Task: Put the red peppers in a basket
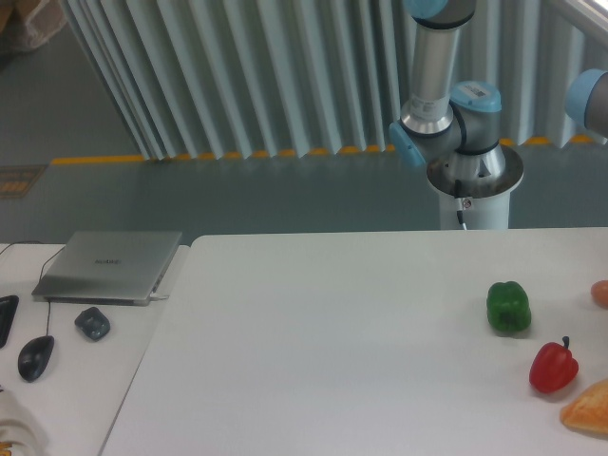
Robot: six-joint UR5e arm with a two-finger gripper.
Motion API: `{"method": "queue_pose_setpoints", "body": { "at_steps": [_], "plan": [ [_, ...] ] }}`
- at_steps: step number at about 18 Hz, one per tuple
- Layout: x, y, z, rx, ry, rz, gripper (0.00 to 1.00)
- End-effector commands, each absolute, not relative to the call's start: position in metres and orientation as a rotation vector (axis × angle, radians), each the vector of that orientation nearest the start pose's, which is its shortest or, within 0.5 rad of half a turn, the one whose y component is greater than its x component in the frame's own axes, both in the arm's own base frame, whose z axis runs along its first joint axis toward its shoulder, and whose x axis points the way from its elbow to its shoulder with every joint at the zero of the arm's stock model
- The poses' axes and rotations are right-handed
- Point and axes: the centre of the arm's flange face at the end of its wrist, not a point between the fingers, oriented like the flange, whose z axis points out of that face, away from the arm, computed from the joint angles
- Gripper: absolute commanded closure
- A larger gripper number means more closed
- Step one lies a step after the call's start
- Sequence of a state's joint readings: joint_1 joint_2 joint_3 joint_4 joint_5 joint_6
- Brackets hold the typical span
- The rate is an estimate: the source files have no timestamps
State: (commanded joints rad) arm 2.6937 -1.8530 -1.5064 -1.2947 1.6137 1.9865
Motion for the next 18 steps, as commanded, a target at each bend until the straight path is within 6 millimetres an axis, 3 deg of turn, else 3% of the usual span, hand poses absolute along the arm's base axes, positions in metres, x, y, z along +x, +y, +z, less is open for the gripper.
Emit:
{"method": "queue_pose_setpoints", "body": {
  "at_steps": [9, 12, 18],
  "plan": [
    [-0.489, 0.379, 0.385, -2.856, 1.324, 0.07, 0.0],
    [-0.489, 0.37, 0.379, -2.84, 1.252, 0.054, 0.0],
    [-0.476, 0.382, 0.373, -2.864, 0.912, 0.004, 0.0]
  ]
}}
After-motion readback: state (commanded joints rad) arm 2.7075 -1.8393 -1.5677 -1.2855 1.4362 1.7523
